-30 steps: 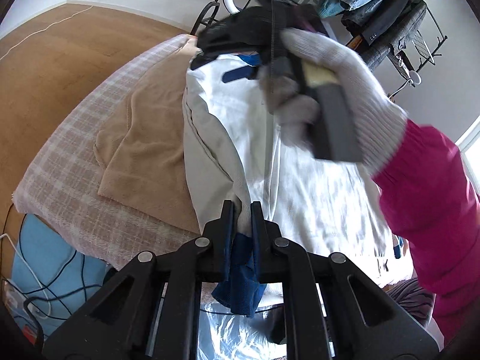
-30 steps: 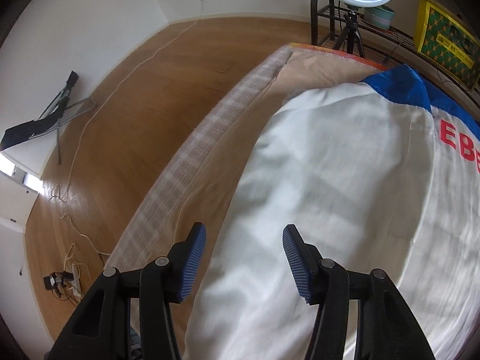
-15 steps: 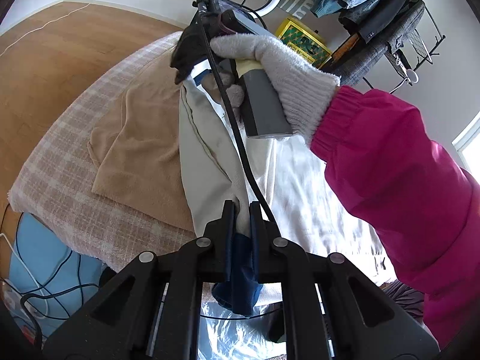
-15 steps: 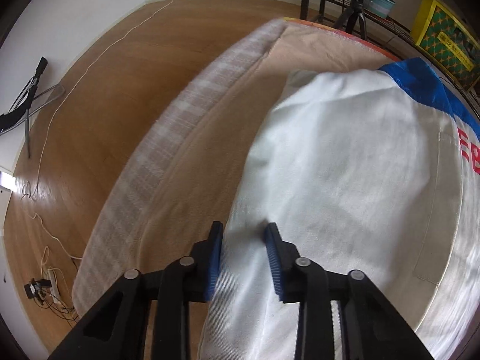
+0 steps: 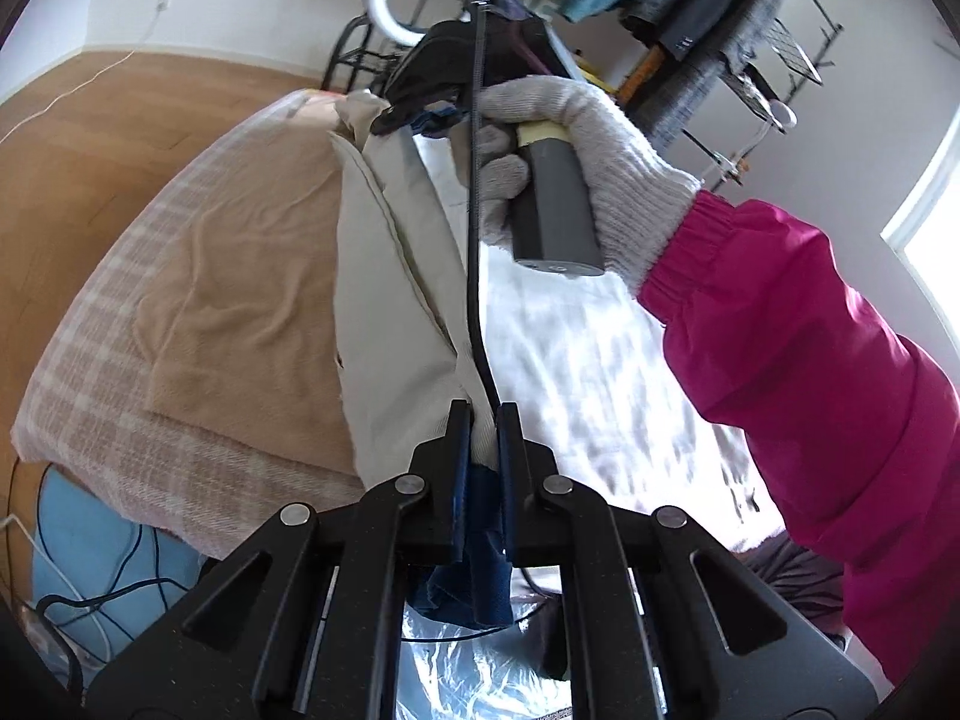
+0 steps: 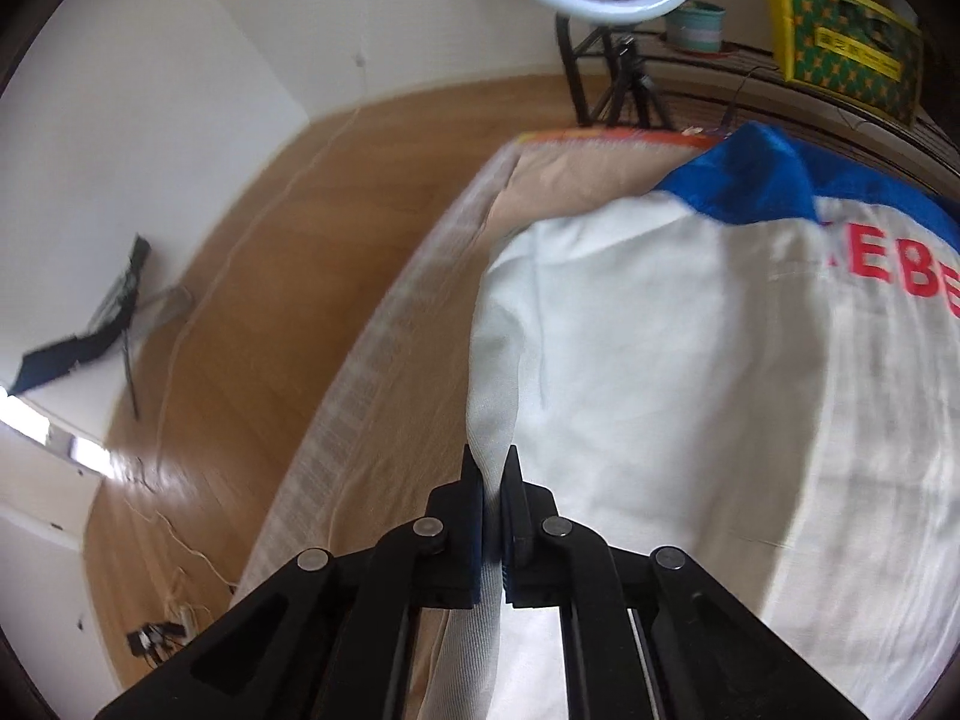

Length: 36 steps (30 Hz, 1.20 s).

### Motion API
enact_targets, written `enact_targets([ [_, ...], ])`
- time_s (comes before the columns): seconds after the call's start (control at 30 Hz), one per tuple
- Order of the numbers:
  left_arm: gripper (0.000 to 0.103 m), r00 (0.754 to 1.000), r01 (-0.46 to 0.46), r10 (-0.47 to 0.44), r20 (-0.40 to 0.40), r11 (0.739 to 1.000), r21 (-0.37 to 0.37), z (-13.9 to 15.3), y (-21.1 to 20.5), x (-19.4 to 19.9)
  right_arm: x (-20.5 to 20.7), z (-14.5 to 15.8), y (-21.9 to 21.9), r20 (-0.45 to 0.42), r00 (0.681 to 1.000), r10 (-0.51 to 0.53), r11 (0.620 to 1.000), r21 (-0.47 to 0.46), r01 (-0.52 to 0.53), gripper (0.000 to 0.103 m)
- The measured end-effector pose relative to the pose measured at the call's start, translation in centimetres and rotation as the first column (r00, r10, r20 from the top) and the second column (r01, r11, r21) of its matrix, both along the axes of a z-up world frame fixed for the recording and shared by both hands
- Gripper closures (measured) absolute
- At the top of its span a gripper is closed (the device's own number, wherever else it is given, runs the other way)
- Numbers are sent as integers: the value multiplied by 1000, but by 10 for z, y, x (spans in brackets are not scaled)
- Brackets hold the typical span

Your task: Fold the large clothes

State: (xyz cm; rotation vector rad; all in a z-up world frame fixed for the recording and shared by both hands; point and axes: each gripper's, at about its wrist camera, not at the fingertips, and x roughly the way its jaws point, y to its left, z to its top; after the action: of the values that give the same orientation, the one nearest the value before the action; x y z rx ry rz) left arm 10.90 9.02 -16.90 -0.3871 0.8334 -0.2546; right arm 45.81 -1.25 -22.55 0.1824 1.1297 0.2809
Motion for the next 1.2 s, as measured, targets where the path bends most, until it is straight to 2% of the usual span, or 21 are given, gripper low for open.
enact_targets([
  [0.1, 97, 999, 48, -48, 15, 999, 22, 6, -19, -2, -16, 18, -36, 36, 998, -53, 996, 72, 50, 102],
  [0.23, 98, 993, 114, -115, 25, 992, 51, 11, -46, -4, -41, 34, -81, 78, 990, -119, 987, 120, 109, 102],
  [0.4, 98, 980, 198, -200, 13, 978, 69, 16, -69, -4, -60, 39, -120, 93, 981, -168, 980, 124, 156, 102],
  [0.5, 98, 969, 245, -245, -5, 965, 91, 14, -81, 0, -68, 38, -136, 86, 975, -206, 972, 134, 193, 101],
  [0.63, 98, 958, 286, -284, -37, 952, 110, 6, -95, 3, -73, 18, -176, 11, 965, -264, 944, 210, 256, 100],
  [0.7, 98, 953, 303, -299, -55, 946, 118, 0, -104, 4, -73, 5, -194, -24, 956, -294, 940, 176, 293, 85],
  [0.77, 98, 948, 317, -310, -75, 940, 126, -6, -111, 6, -74, 2, -207, -13, 948, -318, 946, 58, 319, 66],
  [0.8, 98, 944, 328, -319, -82, 935, 137, -8, -115, 5, -74, 3, -211, 3, 940, -342, 940, -18, 342, 66],
  [0.83, 98, 942, 334, -325, -81, 931, 151, -9, -118, 4, -73, 7, -215, 20, 937, -348, 936, -44, 349, 66],
  [0.87, 99, 941, 339, -330, -80, 926, 165, -11, -121, 2, -73, 15, -218, 44, 935, -351, 935, -36, 353, 66],
  [0.93, 99, 937, 348, -339, -79, 918, 191, -13, -125, -1, -72, 34, -220, 84, 942, -325, 945, 68, 320, 66],
  [0.97, 99, 937, 349, -340, -81, 915, 199, -13, -124, -1, -69, 41, -218, 93, 951, -295, 950, 131, 282, 62],
  [1.03, 99, 937, 350, -339, -88, 914, 205, -16, -124, -1, -54, 47, -211, 83, 967, -243, 947, 236, 218, 46],
  [1.07, 99, 937, 349, -337, -93, 915, 202, -18, -123, -1, -46, 46, -207, 71, 971, -226, 944, 261, 201, 40],
  [1.13, 99, 937, 348, -335, -97, 917, 195, -20, -124, 1, -31, 43, -198, 50, 978, -200, 943, 280, 179, 40],
  [1.2, 99, 937, 348, -335, -95, 919, 186, -18, -120, 2, -13, 38, -185, 49, 982, -181, 953, 255, 163, 40],
])
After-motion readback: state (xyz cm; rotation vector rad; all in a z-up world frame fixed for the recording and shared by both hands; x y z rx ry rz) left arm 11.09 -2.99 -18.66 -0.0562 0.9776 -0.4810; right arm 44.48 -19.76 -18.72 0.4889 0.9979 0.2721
